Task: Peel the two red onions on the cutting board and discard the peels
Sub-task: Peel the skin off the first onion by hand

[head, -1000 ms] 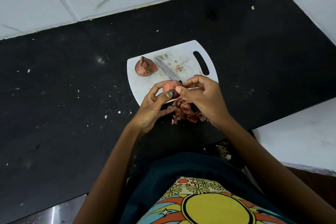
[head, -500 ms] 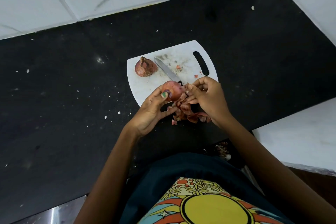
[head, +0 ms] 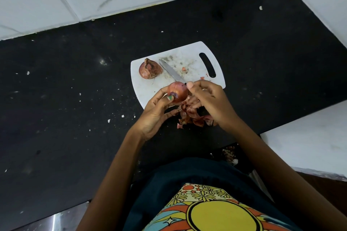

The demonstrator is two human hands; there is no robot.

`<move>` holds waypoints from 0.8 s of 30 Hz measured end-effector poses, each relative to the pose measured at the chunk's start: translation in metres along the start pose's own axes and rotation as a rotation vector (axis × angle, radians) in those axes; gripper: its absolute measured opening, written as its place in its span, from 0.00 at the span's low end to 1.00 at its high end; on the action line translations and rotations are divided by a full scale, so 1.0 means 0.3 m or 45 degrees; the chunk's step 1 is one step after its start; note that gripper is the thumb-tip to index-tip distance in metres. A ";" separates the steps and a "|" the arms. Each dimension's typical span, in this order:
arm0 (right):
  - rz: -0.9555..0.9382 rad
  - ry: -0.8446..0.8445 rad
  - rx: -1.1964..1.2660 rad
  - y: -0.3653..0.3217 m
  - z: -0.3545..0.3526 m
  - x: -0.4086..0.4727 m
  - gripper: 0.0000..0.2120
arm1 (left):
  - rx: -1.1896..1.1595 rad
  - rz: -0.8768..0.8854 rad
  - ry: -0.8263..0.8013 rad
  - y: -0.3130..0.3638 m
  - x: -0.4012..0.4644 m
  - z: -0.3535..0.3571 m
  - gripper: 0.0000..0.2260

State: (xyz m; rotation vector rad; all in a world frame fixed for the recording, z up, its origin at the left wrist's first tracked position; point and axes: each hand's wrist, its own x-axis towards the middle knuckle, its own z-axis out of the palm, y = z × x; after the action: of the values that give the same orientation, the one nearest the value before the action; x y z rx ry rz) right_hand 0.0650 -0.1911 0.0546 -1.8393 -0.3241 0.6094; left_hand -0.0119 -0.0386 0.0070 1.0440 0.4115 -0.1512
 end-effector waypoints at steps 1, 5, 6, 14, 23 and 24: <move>-0.015 -0.026 0.012 -0.004 0.001 -0.001 0.12 | 0.012 0.005 0.000 -0.001 0.000 0.001 0.14; -0.077 0.010 -0.049 0.002 0.012 -0.003 0.13 | 0.025 0.023 0.024 -0.005 0.003 0.000 0.14; -0.073 0.018 -0.052 0.003 0.013 -0.004 0.14 | 0.026 0.025 0.034 -0.007 0.002 0.000 0.13; -0.102 0.019 -0.115 0.001 0.013 0.002 0.13 | 0.088 0.052 0.045 -0.006 -0.014 0.005 0.17; -0.104 0.038 0.055 0.006 0.004 0.018 0.09 | 0.112 0.033 0.074 -0.009 -0.004 -0.008 0.14; -0.080 0.058 0.107 0.006 0.005 0.017 0.07 | 0.106 0.035 0.078 -0.009 -0.003 -0.007 0.14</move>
State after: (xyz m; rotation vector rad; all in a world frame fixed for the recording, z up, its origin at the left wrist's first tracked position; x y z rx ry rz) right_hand 0.0683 -0.1880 0.0513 -1.7529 -0.3202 0.5293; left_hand -0.0140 -0.0383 0.0043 1.1380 0.4488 -0.1126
